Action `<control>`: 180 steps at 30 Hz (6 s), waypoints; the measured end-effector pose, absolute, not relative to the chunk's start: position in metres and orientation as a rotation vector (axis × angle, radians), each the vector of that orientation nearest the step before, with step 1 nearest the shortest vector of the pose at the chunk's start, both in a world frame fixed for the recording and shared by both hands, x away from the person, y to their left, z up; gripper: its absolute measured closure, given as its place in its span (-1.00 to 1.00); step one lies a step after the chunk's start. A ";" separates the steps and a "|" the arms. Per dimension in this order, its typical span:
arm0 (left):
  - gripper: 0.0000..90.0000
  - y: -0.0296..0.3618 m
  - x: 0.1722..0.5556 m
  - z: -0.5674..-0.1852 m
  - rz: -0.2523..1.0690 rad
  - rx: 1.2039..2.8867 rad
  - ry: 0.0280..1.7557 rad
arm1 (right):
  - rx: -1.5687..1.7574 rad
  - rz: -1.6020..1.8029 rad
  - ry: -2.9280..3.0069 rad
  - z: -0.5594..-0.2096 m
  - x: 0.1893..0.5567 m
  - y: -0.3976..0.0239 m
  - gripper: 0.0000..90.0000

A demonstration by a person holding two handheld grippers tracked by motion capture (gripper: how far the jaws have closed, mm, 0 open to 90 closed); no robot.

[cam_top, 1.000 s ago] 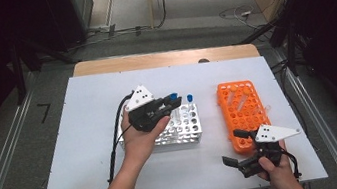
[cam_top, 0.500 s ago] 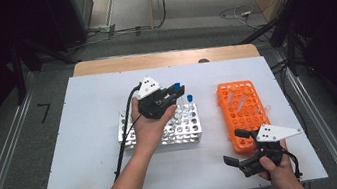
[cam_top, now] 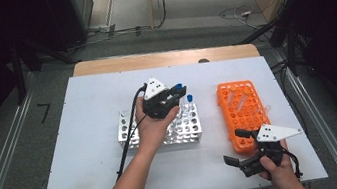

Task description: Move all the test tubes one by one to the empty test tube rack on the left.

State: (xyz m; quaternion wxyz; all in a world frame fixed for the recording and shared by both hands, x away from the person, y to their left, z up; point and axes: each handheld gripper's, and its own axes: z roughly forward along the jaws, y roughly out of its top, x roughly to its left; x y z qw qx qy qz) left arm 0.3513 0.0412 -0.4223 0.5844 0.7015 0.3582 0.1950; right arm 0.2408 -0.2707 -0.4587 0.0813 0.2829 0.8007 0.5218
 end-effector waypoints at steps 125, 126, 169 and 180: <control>-1.00 0.127 0.233 -0.439 0.368 1.688 0.844 | 1.287 1.209 1.992 -0.482 0.305 -0.363 0.46; -1.00 0.127 0.233 -0.439 0.368 1.688 0.844 | 1.281 1.205 1.987 -0.482 0.304 -0.362 0.48; -1.00 0.126 0.230 -0.435 0.384 1.691 0.832 | 1.171 1.353 2.014 -0.440 0.260 -0.334 0.64; -1.00 0.124 0.230 -0.435 0.388 1.700 0.825 | 1.082 1.389 2.095 -0.440 0.254 -0.307 0.64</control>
